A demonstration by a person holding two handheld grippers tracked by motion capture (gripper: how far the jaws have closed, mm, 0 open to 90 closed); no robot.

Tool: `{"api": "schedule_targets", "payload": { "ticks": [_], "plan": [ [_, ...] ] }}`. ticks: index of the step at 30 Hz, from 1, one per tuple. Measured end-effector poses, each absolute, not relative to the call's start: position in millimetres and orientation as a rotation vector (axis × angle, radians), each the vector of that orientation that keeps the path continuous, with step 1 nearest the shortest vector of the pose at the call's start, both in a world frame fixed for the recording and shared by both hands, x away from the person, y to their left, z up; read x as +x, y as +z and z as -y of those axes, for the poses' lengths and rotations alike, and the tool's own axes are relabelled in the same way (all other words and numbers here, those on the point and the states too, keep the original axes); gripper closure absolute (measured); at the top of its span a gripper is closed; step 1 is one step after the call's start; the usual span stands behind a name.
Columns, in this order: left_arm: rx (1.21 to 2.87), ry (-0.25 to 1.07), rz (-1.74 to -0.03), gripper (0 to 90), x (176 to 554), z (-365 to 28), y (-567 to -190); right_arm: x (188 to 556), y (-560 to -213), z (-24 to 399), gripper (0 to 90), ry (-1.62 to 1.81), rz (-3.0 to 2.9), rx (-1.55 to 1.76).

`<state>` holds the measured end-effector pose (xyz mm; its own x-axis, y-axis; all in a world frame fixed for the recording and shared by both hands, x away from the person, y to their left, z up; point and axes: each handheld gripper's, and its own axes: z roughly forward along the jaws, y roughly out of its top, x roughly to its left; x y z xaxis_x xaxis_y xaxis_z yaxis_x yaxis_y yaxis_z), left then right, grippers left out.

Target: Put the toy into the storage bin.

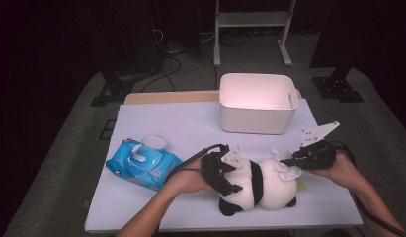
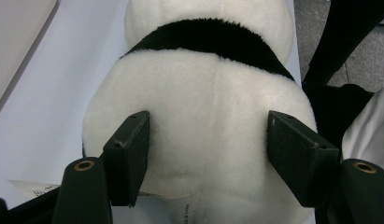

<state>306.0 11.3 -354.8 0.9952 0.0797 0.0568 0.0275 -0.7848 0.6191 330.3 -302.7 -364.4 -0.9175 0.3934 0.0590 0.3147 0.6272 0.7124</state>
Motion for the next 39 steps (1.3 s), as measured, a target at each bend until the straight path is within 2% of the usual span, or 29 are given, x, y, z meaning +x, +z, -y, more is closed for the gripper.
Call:
{"api": "schedule_targets", "payload": {
  "ticks": [12, 21, 32, 39],
  "plan": [
    [2.473, 0.101, -0.11, 32.2, 313, -14, -356, 302, -392, 341, 82.6, 1.252, -2.701, 0.715],
    [2.495, 0.125, -0.129, 31.9, 320, -7, -354, 292, -385, 336, 82.6, 1.276, -2.685, 0.661],
    [2.488, 0.118, -0.14, 31.9, 322, -5, -354, 276, -399, 343, 82.6, 1.234, -2.711, 0.692],
    [2.494, 0.111, -0.14, 31.6, 323, -5, -353, 277, -383, 329, 82.7, 1.27, -2.693, 0.598]
  ]
}}
